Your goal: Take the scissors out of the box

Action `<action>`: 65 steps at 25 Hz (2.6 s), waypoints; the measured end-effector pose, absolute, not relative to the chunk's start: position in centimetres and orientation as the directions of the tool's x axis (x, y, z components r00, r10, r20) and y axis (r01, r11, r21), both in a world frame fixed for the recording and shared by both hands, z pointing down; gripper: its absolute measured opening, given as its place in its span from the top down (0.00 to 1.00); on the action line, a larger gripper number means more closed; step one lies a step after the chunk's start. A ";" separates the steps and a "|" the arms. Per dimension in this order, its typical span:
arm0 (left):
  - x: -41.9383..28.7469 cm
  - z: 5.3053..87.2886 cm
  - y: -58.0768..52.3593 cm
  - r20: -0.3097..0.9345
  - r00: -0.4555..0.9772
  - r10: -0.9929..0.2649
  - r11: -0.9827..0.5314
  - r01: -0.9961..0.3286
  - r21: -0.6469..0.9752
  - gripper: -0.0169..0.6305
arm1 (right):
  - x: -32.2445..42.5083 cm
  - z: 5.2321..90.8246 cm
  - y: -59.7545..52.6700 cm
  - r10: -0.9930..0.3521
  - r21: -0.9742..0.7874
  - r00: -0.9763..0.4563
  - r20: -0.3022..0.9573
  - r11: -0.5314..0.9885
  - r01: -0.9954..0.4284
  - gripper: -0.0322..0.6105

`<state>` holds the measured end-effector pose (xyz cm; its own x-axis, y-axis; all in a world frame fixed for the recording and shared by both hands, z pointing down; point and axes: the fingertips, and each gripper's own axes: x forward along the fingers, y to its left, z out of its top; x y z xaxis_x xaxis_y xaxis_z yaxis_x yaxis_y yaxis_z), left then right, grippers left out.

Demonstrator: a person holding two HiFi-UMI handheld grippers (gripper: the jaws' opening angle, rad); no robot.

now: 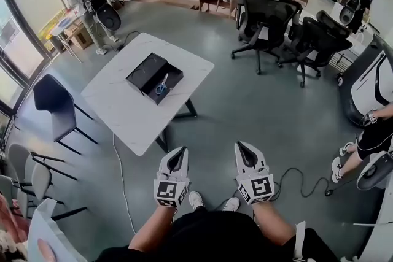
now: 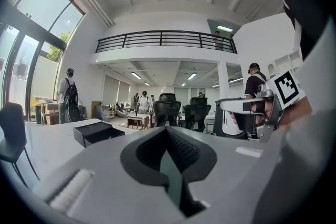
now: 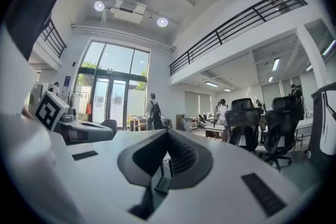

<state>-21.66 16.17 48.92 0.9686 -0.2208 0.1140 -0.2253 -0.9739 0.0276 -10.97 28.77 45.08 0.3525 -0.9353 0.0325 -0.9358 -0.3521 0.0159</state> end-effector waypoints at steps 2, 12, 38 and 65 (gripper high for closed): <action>-22.3 49.1 15.7 0.117 0.970 -0.213 -0.975 -0.218 0.034 0.96 | -11.7 45.0 28.2 -0.934 0.015 0.357 0.030 -0.357 -0.934 0.94; -24.9 50.0 13.6 0.118 0.976 -0.182 -0.980 -0.189 0.057 0.96 | -15.3 46.1 25.3 -0.941 0.018 0.328 0.083 -0.328 -0.945 0.94; -13.4 50.2 11.3 0.154 0.965 -0.212 -0.975 -0.219 0.027 0.96 | -3.6 46.7 22.0 -0.961 -0.025 0.264 0.080 -0.267 -0.963 0.94; -6.7 51.4 10.1 0.209 0.930 -0.301 -0.950 -0.312 0.020 0.96 | 4.2 48.6 18.9 -0.990 -0.075 0.115 0.085 -0.122 -0.990 0.94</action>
